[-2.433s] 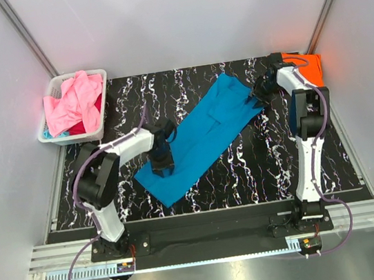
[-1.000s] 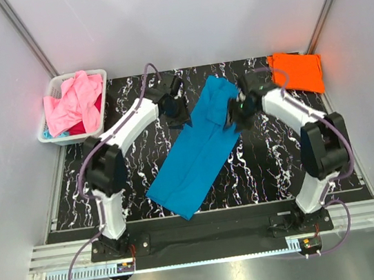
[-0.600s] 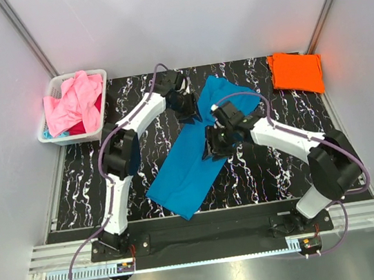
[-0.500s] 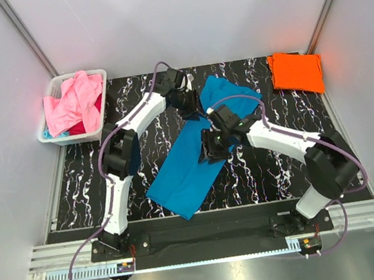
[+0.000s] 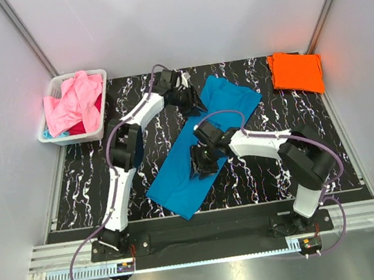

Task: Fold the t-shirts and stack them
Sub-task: Fold the tshirt

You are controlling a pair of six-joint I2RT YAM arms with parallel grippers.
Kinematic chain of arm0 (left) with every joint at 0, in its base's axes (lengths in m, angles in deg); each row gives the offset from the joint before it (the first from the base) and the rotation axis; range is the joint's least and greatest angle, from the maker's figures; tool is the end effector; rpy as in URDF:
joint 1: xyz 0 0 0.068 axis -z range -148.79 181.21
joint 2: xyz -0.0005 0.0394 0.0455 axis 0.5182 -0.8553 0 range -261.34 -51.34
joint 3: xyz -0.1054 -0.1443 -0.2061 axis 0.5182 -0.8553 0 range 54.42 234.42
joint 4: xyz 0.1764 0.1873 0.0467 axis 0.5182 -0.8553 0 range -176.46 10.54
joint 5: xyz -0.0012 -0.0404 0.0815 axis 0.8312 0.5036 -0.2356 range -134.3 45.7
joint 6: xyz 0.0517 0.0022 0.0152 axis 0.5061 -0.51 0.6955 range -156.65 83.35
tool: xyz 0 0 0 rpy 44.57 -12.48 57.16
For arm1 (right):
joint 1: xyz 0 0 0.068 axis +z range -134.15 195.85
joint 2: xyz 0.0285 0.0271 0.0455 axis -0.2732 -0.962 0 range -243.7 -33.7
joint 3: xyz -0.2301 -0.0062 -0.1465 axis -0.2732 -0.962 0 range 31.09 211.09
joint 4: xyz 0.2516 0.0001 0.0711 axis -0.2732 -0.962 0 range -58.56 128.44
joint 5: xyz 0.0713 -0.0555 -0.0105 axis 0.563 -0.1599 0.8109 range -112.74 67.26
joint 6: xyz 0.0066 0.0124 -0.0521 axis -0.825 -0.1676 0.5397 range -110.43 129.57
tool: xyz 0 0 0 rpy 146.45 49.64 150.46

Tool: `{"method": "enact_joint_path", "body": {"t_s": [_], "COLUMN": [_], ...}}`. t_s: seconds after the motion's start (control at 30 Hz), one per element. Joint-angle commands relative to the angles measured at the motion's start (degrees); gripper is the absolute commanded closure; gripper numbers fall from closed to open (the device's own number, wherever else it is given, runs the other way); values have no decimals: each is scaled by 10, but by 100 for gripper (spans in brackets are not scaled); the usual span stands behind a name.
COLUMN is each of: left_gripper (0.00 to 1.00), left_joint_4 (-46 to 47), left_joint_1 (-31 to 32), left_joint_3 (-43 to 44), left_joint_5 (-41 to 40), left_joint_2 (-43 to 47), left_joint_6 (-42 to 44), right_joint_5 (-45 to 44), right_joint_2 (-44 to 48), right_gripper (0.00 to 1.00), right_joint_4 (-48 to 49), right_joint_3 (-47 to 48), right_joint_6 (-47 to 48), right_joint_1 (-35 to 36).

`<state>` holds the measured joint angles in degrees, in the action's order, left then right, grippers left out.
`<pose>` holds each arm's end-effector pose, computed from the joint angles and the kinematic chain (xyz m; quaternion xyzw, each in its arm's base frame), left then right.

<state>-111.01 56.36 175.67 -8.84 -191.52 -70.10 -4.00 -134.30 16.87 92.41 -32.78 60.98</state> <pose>0.4796 -0.2480 0.1803 0.0378 0.9015 -0.4075 0.1405 0.2380 0.2551 0.1702 -0.0642 0.9536 0.2856 0.0705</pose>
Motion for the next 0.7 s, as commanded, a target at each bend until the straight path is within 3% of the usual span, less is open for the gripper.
{"method": "enact_joint_path", "body": {"t_s": [0.0, 0.33, 0.67], "left_gripper": [51, 51, 52], "left_joint_4": [13, -5, -126], "left_joint_1": [5, 18, 17], "left_joint_3": [-4, -44, -30], "left_joint_5": [34, -13, -202], "left_joint_2": [2, -7, -23], "left_joint_6": [3, 16, 30], "right_joint_5": [2, 4, -7], "right_joint_2": [1, -33, -29], "right_gripper": [52, 53, 54], "right_joint_4": [30, 49, 37], "right_joint_3": [-14, -35, -73], "right_joint_6": [-19, -41, -56], "right_joint_1": [11, 18, 21]}}
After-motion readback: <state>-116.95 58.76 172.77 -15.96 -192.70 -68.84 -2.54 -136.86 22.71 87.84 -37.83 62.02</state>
